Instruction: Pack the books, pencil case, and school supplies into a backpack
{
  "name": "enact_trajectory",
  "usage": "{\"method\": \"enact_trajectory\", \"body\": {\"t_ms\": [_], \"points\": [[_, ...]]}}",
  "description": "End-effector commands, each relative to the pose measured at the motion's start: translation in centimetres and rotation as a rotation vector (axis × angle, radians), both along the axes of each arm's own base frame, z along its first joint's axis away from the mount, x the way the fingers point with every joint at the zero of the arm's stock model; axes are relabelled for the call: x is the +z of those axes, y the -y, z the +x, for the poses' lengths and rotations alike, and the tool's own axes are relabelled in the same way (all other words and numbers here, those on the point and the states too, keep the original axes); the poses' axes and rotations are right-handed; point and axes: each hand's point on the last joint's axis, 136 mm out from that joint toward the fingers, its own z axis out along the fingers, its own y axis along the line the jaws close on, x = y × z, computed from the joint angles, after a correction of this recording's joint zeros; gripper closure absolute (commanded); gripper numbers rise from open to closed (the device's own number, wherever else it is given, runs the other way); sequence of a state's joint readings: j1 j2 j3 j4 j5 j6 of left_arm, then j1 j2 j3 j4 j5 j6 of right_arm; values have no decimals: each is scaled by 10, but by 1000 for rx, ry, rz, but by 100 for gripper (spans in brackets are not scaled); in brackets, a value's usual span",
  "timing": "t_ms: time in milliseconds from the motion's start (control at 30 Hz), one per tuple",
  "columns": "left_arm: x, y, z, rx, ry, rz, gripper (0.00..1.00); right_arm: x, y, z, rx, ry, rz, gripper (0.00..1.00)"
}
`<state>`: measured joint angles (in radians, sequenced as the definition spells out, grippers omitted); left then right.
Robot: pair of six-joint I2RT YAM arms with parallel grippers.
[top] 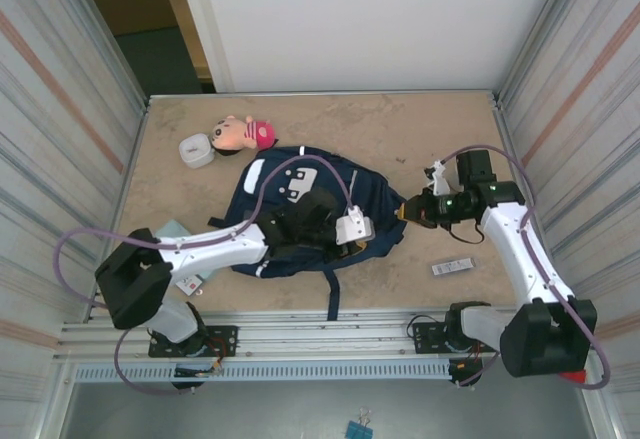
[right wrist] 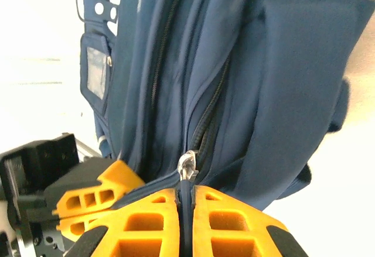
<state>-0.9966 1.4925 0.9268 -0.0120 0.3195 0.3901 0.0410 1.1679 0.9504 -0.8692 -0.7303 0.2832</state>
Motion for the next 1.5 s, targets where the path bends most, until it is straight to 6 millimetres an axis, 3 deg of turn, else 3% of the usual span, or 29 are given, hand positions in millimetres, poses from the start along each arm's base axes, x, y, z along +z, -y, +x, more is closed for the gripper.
{"method": "enact_trajectory", "body": {"t_ms": [0,167,400,467,533,600,667,767,867,1000,1133,1267,1367,1467], "points": [[-27,-40,-19,-81,40,157,100,-3,37,36,-120,63,-103,100],[-23,-47,-36,-167,70,133,95,-20,45,42,-145,12,-107,100],[-28,-54,-52,-203,63,166,89,-30,38,43,-123,-29,-59,100],[-29,-55,-53,-201,54,171,81,-32,35,43,-117,-36,-45,100],[-29,-57,-49,-160,49,172,64,-34,30,41,-106,-44,-34,100],[-23,-57,-35,-28,26,149,42,-31,25,39,-94,-35,-31,100],[-13,-57,-28,72,-26,102,34,-29,21,35,-91,-33,-27,100],[1,-70,4,399,-109,13,26,-24,18,30,-100,-23,-25,100],[-2,-112,35,797,-225,-13,23,-22,22,24,-135,-14,-41,100],[-20,-167,39,1175,-417,-21,23,-22,24,17,-163,-21,-52,100],[-39,-190,25,1332,-544,-29,23,-24,23,6,-161,-25,-83,100],[-61,-202,22,1401,-588,-29,22,-23,19,-6,-162,-27,-97,100],[-72,-202,37,1395,-556,-42,22,-23,17,-15,-164,-28,-103,100],[-75,-197,66,1370,-546,-103,22,-25,10,-25,-157,-44,-94,100]]}}
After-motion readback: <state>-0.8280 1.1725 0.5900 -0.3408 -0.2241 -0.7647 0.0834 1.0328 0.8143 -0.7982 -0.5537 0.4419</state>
